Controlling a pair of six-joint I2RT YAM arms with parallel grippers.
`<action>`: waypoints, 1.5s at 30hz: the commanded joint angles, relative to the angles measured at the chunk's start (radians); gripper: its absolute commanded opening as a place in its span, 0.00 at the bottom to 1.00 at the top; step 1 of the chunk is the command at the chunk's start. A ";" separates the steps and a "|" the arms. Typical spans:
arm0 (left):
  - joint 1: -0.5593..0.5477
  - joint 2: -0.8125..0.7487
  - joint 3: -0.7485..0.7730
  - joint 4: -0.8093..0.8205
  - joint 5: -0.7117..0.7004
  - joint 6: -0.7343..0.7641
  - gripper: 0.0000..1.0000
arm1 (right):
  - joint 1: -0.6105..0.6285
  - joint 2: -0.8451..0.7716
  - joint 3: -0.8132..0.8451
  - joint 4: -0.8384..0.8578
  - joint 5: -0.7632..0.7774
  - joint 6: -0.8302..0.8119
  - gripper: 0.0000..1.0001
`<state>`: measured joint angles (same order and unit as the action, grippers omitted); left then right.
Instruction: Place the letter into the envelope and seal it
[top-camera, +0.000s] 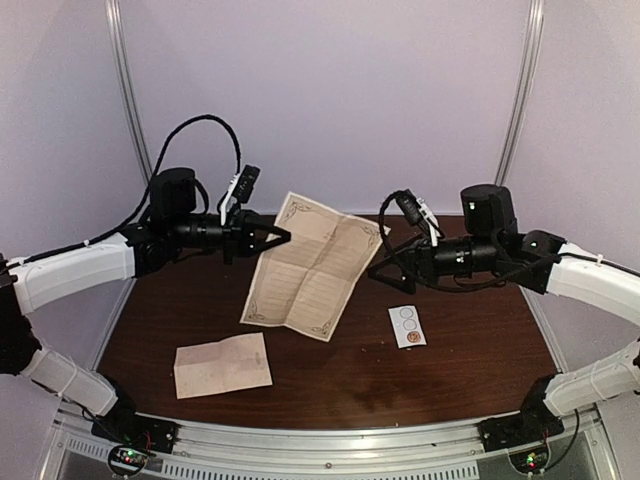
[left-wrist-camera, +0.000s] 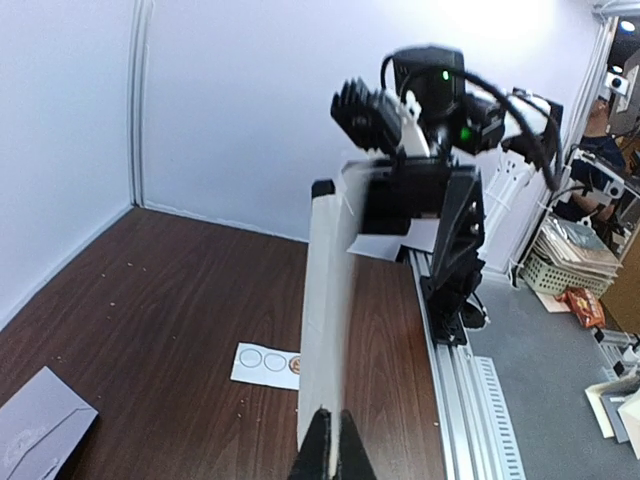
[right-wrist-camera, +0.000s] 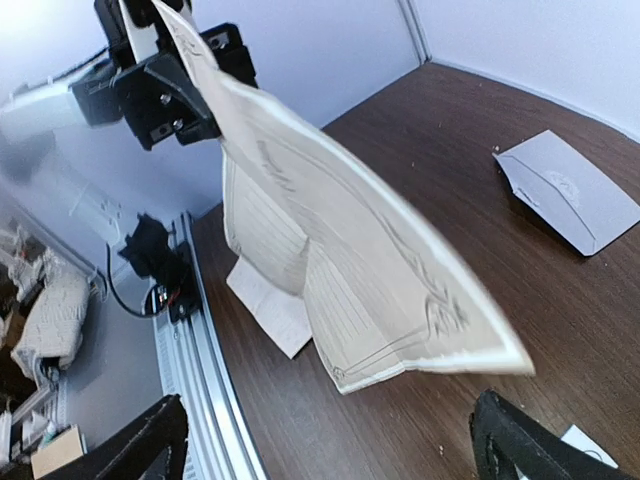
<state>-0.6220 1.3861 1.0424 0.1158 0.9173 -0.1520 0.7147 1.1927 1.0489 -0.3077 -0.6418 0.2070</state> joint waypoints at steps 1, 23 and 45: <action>0.056 -0.059 -0.071 0.297 0.056 -0.194 0.00 | 0.000 -0.045 -0.175 0.454 0.099 0.211 1.00; 0.076 -0.177 -0.190 0.473 -0.014 -0.302 0.00 | 0.137 0.297 -0.362 1.260 0.087 0.529 0.90; 0.094 -0.178 -0.197 0.465 -0.034 -0.292 0.00 | 0.161 0.349 -0.386 1.439 0.162 0.606 0.00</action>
<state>-0.5381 1.2171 0.8375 0.5789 0.8967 -0.4717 0.8722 1.5898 0.6697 1.1110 -0.5335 0.8284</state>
